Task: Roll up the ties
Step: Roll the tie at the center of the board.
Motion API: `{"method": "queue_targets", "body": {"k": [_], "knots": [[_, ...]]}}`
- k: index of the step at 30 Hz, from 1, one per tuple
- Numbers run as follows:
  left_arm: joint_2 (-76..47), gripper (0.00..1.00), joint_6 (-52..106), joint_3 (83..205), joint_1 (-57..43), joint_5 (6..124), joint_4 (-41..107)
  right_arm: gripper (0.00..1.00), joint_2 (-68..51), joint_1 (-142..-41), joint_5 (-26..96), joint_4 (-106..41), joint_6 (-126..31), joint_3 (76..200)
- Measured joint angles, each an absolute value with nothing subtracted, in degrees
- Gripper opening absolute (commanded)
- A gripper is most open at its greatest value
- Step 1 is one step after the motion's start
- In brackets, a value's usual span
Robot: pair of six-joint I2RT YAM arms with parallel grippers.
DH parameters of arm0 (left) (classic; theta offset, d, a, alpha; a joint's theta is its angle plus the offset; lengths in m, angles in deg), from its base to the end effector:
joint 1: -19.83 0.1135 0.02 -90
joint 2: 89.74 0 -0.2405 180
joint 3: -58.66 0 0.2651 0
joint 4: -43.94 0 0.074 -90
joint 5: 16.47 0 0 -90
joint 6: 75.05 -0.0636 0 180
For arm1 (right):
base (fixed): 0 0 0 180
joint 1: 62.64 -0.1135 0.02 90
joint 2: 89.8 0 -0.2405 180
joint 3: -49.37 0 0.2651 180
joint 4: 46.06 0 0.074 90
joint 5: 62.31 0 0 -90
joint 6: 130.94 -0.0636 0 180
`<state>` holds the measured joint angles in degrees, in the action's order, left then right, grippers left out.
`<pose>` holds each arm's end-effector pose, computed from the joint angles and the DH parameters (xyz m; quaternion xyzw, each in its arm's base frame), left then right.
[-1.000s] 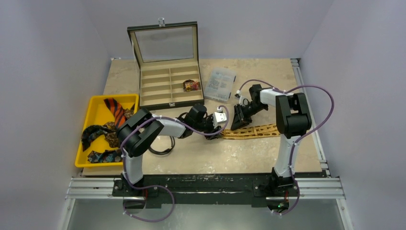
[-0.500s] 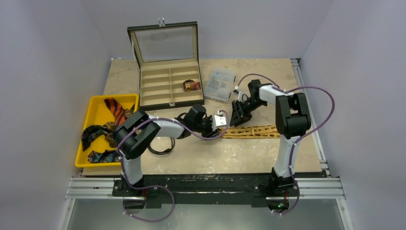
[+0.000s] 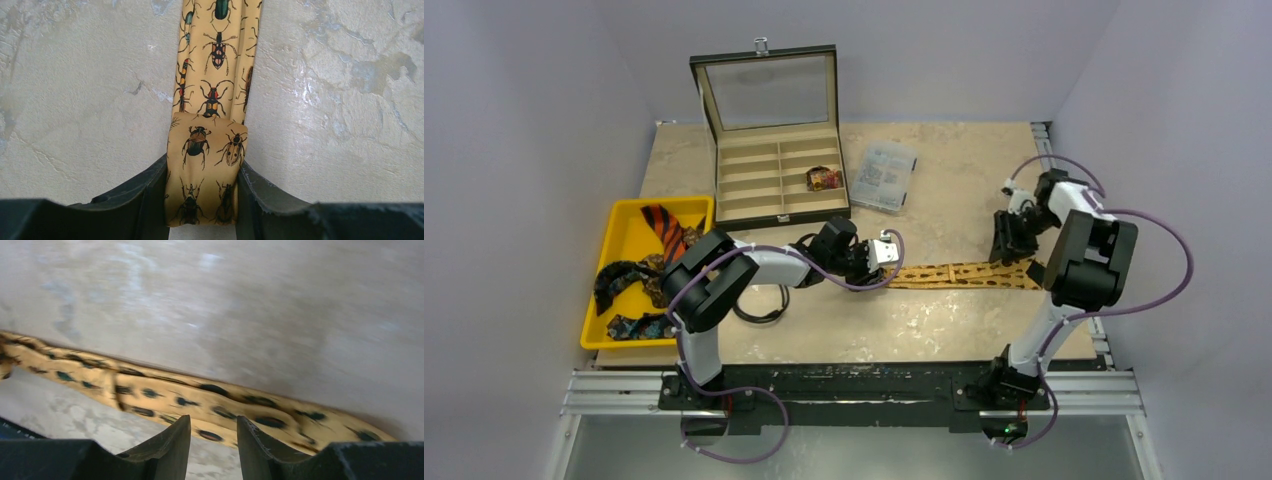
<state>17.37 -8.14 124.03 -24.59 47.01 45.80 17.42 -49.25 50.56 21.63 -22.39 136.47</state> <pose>0.2580 -0.2926 0.0829 0.5707 0.6791 -0.2805 0.3667 0.3415 -0.0559 0.1195 -0.0479 0.9788 0.1854 0.0725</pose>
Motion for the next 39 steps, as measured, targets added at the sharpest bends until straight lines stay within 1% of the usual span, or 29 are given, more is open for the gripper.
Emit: {"method": "queue_targets", "body": {"k": [3,6,9,12,19,24,28,34,39], "knots": [[17.4,0.19,-8.1,124.0,-24.6,47.0,45.8,0.39,17.4,-42.8,46.7,21.9,-21.0,136.5],[17.4,0.19,-8.1,124.0,-24.6,47.0,45.8,0.43,17.4,-38.3,43.5,21.9,-20.1,136.5],[17.4,0.19,-8.0,124.0,-24.6,47.1,45.8,0.46,17.9,-37.0,41.6,22.0,-19.4,136.9],[17.4,0.18,-7.9,124.0,-24.6,47.1,45.8,0.46,19.7,-37.3,40.9,21.6,-19.0,138.1],[17.4,0.18,-7.0,124.0,-24.6,47.4,45.9,0.4,23.3,-37.6,42.3,22.2,-18.9,141.1],[17.4,0.18,-6.9,124.0,-24.6,47.4,45.9,0.33,24.5,-37.5,44.6,22.6,-19.0,142.5],[17.4,0.18,-6.9,124.1,-24.6,47.4,45.9,0.24,24.5,-37.6,45.9,23.0,-18.9,142.8],[17.5,0.18,-6.8,124.4,-24.6,47.4,45.4,0.26,24.1,-37.6,46.3,23.1,-18.8,143.8],[17.5,0.18,-6.7,124.4,-24.6,47.4,45.3,0.32,22.6,-37.6,45.2,23.3,-18.9,143.9]]}}
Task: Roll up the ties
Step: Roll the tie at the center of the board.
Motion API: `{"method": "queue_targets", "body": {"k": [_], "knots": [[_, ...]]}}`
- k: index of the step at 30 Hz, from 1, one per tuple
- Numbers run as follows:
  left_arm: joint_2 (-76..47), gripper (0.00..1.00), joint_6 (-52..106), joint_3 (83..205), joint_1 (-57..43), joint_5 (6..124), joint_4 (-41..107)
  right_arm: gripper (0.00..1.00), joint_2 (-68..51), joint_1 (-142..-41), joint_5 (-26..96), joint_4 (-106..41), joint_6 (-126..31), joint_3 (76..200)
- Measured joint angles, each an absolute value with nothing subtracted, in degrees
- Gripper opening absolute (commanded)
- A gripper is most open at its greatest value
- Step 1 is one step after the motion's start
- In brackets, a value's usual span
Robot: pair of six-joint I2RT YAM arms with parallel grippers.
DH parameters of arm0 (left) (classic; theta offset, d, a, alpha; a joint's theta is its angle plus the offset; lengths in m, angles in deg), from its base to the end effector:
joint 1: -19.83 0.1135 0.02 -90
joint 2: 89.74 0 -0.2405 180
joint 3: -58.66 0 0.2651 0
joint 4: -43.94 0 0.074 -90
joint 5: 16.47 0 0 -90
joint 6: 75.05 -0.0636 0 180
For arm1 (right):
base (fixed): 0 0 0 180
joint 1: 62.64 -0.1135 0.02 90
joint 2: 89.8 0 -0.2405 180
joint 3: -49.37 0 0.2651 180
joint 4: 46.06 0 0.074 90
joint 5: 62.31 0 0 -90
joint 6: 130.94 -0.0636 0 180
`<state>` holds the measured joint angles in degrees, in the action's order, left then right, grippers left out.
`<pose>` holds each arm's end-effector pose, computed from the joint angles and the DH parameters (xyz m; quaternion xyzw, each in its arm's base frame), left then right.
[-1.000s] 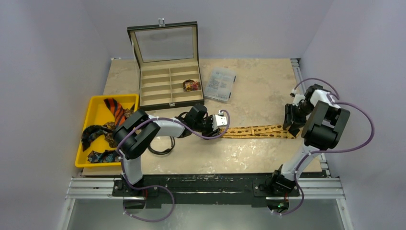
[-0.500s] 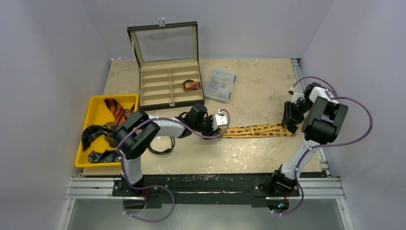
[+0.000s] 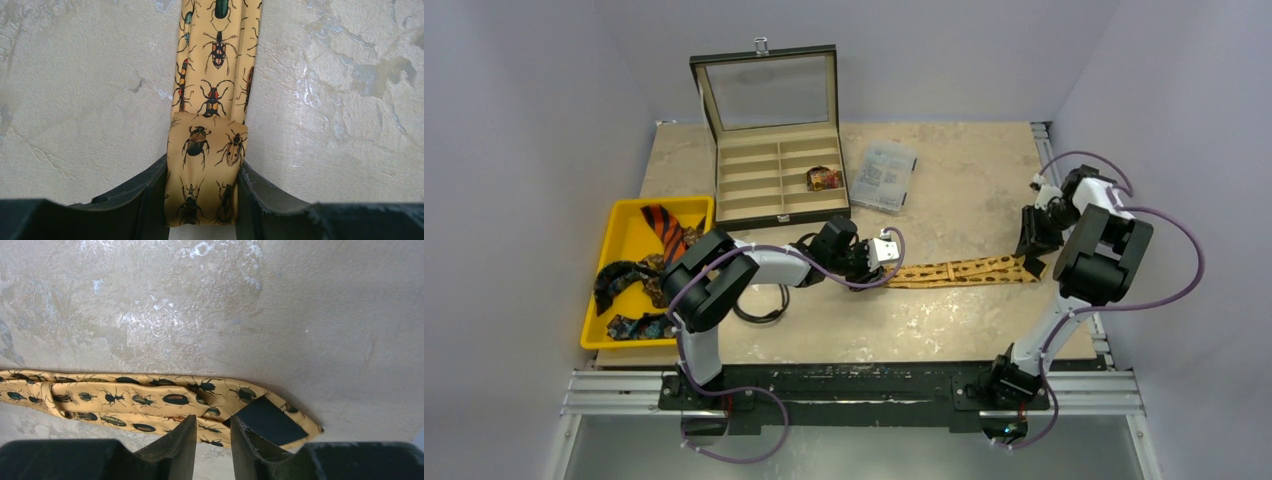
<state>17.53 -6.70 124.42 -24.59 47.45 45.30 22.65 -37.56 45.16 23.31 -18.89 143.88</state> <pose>0.2591 -0.2930 0.0829 0.5613 0.6888 -0.2816 0.3621 0.3435 -0.1397 0.1196 0.0226 0.9879 0.1299 0.0820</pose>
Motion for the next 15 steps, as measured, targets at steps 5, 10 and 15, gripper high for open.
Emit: {"method": "queue_targets", "body": {"k": [5,10,15], "knots": [[17.5,0.18,-6.7,124.5,-24.6,47.4,45.2,0.33,21.0,-37.6,42.3,22.6,-19.5,143.9],[17.5,0.18,-6.7,124.6,-24.6,47.4,45.0,0.35,20.6,-37.6,43.0,23.0,-19.9,143.9],[17.5,0.18,-6.6,124.6,-24.6,47.5,44.9,0.36,21.4,-37.6,45.7,23.4,-20.2,143.9]]}}
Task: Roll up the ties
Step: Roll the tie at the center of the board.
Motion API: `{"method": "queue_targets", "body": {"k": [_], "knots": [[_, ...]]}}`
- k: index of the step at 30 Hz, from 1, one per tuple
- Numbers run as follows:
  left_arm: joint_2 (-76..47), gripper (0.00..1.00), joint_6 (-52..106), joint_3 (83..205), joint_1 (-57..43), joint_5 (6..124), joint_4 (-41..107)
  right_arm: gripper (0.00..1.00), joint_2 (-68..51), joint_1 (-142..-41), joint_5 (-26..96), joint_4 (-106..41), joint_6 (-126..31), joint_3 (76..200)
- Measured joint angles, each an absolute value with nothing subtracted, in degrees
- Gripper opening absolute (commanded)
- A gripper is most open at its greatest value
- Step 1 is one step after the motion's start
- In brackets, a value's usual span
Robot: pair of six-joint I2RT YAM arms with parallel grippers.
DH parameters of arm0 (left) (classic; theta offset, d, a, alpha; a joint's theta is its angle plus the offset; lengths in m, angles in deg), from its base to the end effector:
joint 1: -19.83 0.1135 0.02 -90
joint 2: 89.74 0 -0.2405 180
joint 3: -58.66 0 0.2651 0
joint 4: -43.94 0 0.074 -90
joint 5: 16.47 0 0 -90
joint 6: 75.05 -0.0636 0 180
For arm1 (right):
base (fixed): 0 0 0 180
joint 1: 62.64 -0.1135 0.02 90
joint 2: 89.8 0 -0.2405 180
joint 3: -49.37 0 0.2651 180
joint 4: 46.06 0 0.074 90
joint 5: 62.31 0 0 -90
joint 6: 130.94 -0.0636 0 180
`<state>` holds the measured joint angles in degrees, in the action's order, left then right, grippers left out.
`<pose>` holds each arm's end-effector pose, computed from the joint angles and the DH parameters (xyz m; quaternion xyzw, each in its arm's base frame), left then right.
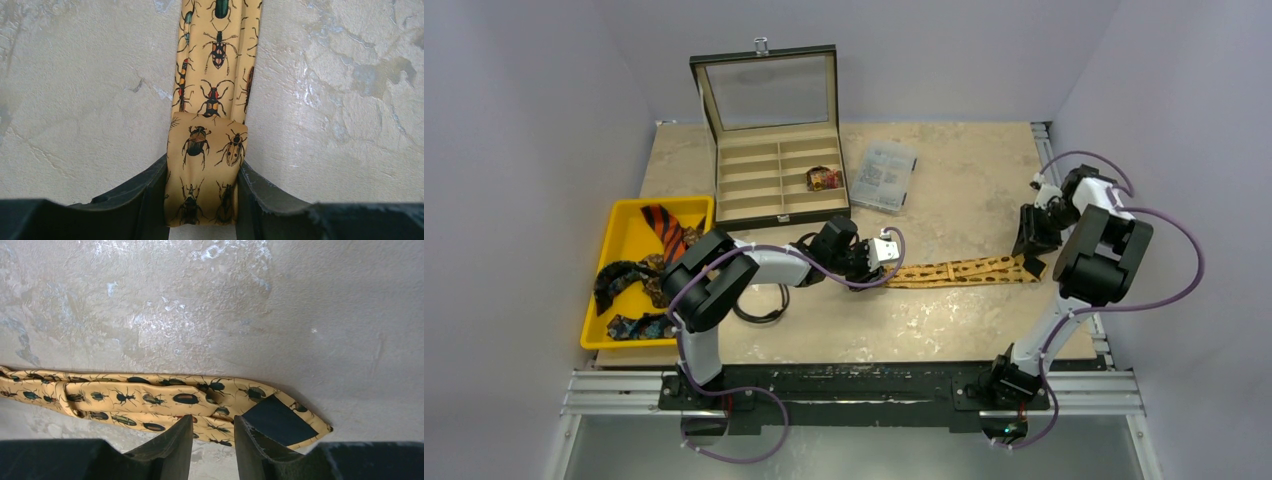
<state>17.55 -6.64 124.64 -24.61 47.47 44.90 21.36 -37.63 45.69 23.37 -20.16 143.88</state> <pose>0.2593 -0.2934 0.0832 0.5612 0.6899 -0.2816 0.3604 0.3436 -0.1386 0.1277 0.0311 0.9866 0.1309 0.0919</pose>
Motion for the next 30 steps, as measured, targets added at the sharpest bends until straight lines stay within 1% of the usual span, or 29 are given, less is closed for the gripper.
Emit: {"method": "queue_targets", "body": {"k": [7,11,13,15,17,20,21,27,30], "knots": [[17.6,0.18,-6.5,124.6,-24.6,47.5,44.9,0.38,23.2,-38.3,46.8,23.3,-20.3,143.5],[17.6,0.18,-6.1,124.6,-24.6,47.6,44.9,0.38,24.4,-38.7,47.0,23.0,-20.3,142.6],[17.6,0.18,-5.8,124.6,-24.6,47.8,44.9,0.36,24.9,-38.9,47.3,23.1,-20.3,142.4],[17.6,0.18,-5.6,124.6,-24.6,47.8,44.9,0.32,24.9,-39.0,47.7,23.2,-20.3,142.4],[17.6,0.18,-5.6,124.6,-24.6,47.8,44.9,0.25,24.9,-39.1,48.2,23.2,-20.2,142.4],[17.6,0.18,-5.5,124.6,-24.6,47.8,44.9,0.04,24.9,-39.4,48.4,23.3,-19.7,142.4],[17.6,0.18,-5.5,124.6,-24.6,47.8,44.9,0.0,24.9,-39.4,48.5,23.4,-19.5,142.4],[17.6,0.18,-5.4,124.6,-24.6,47.8,44.9,0.0,24.6,-39.5,49.8,26.1,-18.7,143.5],[17.6,0.18,-5.4,124.6,-24.6,47.8,44.9,0.0,22.2,-39.4,49.7,27.5,-18.2,143.8]]}}
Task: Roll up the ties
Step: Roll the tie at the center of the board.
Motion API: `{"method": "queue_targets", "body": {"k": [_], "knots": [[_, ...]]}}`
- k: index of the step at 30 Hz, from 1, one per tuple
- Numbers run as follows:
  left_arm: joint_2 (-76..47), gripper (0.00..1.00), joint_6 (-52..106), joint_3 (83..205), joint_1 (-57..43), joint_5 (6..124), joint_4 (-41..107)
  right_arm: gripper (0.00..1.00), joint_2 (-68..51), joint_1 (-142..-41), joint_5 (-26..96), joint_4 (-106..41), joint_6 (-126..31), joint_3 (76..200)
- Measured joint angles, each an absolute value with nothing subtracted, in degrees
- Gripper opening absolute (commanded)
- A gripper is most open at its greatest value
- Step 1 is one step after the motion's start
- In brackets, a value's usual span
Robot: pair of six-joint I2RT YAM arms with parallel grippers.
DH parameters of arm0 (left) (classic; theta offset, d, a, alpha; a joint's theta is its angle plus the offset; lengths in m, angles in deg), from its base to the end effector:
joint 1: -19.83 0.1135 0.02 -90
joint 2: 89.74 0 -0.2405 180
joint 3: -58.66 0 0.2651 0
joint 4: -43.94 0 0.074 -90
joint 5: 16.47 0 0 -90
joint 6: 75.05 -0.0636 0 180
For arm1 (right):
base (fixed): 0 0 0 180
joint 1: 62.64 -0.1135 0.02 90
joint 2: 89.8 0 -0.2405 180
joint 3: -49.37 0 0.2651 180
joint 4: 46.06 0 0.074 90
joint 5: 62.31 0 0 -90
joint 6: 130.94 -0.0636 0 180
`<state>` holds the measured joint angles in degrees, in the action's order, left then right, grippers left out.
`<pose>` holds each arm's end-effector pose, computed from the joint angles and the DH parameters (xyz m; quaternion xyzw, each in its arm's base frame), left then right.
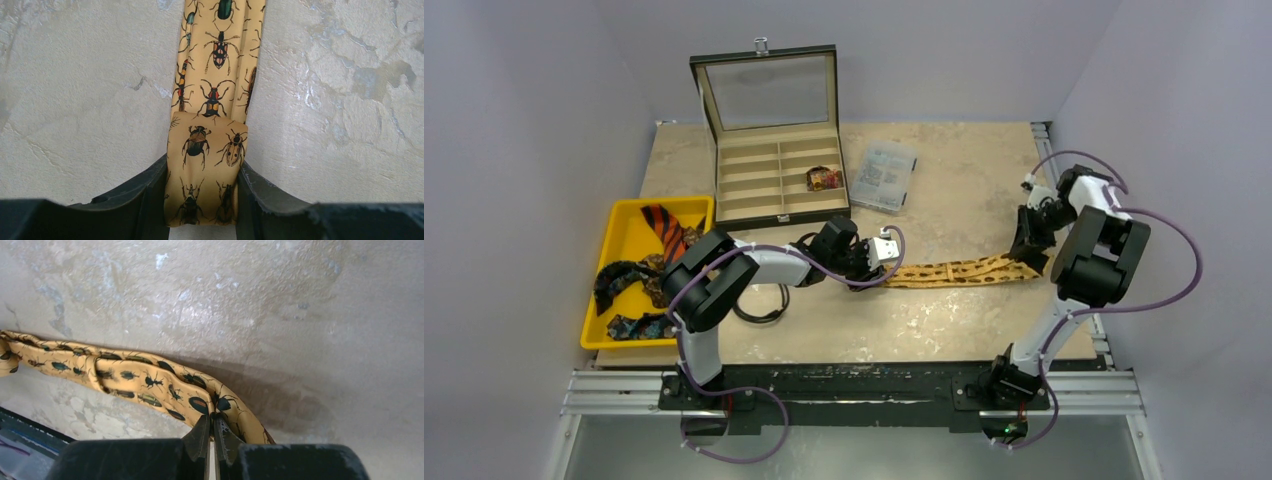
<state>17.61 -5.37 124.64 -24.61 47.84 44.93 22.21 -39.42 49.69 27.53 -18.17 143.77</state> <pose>0.2596 -0.2932 0.0828 0.5527 0.6974 -0.2828 0.3579 0.3403 -0.1200 0.1233 0.0059 0.9816 0.1797 0.0651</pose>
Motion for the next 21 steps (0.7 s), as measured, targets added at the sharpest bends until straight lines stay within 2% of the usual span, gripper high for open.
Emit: {"method": "queue_targets", "body": {"k": [3,6,7,9,21], "knots": [[17.6,0.18,-5.4,124.6,-24.6,47.9,44.9,0.0,19.3,-39.3,49.1,28.8,-17.7,143.8],[17.6,0.18,-5.4,124.6,-24.6,47.9,44.9,0.12,18.1,-39.0,47.9,28.9,-17.5,143.8],[17.6,0.18,-5.3,124.6,-24.6,47.9,44.9,0.11,18.1,-38.9,47.7,28.9,-17.5,143.7],[17.6,0.18,-5.3,124.6,-24.6,47.9,44.9,0.0,18.4,-38.7,47.5,28.8,-17.6,143.5],[17.6,0.18,-5.0,124.7,-24.6,48.0,44.9,0.0,20.7,-38.6,47.1,28.2,-18.0,143.4]]}}
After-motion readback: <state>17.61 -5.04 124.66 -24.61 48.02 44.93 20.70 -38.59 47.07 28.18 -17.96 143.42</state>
